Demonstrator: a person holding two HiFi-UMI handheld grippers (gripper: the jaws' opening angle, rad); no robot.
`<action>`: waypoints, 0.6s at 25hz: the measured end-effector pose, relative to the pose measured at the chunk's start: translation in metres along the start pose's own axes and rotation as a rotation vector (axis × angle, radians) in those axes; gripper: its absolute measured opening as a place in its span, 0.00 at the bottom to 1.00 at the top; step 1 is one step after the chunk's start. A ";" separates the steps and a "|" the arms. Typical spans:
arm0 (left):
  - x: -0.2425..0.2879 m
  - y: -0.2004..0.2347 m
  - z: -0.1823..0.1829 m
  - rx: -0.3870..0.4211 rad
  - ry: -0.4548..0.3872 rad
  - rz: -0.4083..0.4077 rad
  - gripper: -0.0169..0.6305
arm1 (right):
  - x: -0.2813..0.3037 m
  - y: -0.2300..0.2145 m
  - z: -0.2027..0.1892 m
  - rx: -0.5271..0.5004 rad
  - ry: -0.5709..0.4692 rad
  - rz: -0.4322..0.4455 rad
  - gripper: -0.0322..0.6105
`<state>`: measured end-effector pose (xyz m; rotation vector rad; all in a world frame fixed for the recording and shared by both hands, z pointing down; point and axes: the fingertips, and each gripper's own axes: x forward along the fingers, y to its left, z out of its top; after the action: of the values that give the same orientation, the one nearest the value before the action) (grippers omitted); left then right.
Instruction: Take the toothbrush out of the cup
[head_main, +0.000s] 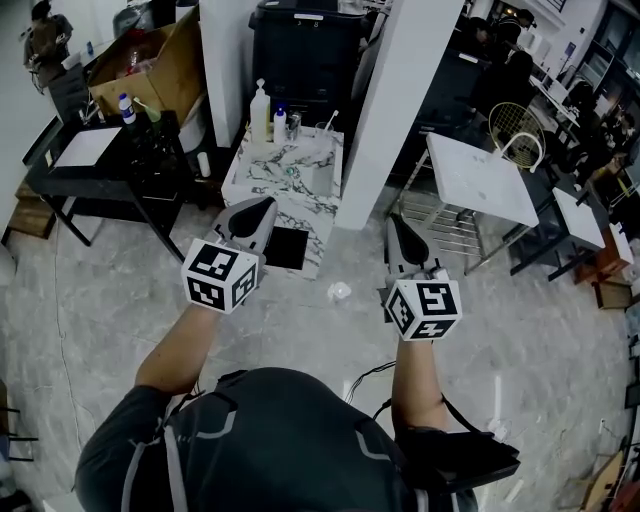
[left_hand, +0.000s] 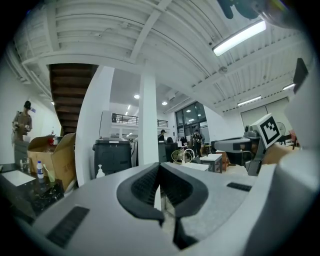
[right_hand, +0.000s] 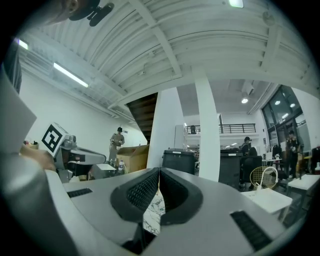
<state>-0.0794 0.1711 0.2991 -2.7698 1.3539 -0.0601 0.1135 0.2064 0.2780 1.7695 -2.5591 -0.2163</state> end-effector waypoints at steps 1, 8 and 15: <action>0.003 -0.005 -0.001 0.002 0.002 0.000 0.04 | -0.002 -0.004 -0.002 -0.002 0.000 0.004 0.10; 0.021 -0.016 -0.011 0.028 0.042 0.022 0.04 | 0.003 -0.032 -0.016 0.029 0.005 0.012 0.10; 0.052 0.024 -0.021 -0.019 0.028 0.051 0.04 | 0.047 -0.040 -0.024 0.009 0.022 0.029 0.10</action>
<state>-0.0676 0.1143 0.3193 -2.7591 1.4380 -0.0846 0.1360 0.1468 0.2940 1.7260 -2.5733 -0.1845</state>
